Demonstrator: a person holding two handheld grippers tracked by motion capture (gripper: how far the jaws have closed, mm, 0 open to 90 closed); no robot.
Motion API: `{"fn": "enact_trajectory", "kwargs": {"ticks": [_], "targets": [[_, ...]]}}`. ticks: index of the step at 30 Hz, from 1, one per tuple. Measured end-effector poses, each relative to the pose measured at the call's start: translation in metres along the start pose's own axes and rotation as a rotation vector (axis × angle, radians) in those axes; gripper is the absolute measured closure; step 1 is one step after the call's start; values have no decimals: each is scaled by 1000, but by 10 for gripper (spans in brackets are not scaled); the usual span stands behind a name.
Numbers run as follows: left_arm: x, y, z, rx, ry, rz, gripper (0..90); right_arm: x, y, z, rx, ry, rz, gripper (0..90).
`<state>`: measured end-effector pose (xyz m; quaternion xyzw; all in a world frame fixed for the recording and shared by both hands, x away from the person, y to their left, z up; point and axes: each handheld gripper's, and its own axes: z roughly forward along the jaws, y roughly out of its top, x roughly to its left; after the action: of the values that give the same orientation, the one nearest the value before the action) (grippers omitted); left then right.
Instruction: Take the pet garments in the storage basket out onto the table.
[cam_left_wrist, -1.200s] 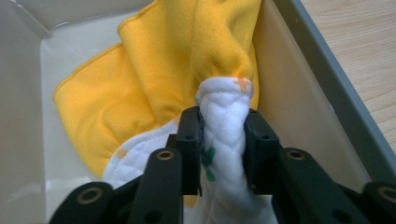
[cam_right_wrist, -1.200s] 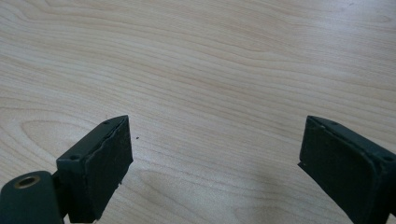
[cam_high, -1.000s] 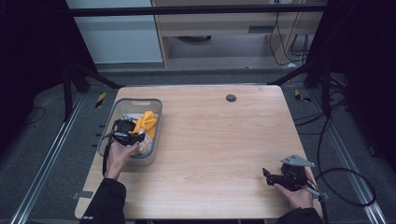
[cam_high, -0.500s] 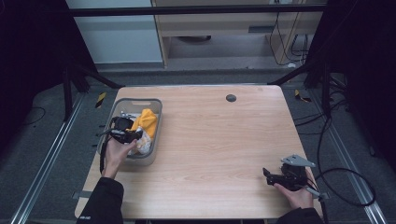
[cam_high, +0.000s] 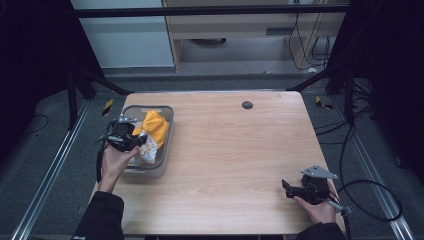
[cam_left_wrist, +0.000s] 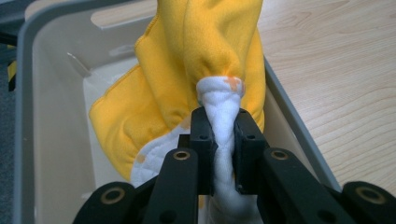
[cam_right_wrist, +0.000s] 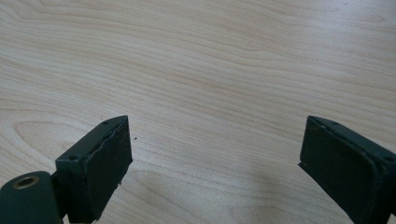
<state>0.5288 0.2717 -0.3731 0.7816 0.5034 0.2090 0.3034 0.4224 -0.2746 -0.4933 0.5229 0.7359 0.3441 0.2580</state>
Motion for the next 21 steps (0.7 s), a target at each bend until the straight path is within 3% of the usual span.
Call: {"fn": "enact_trajectory", "kwargs": {"ticks": [21], "targets": [[-6, 10, -33, -40, -13, 54, 812, 0, 0, 0, -2, -4, -1, 88]]}}
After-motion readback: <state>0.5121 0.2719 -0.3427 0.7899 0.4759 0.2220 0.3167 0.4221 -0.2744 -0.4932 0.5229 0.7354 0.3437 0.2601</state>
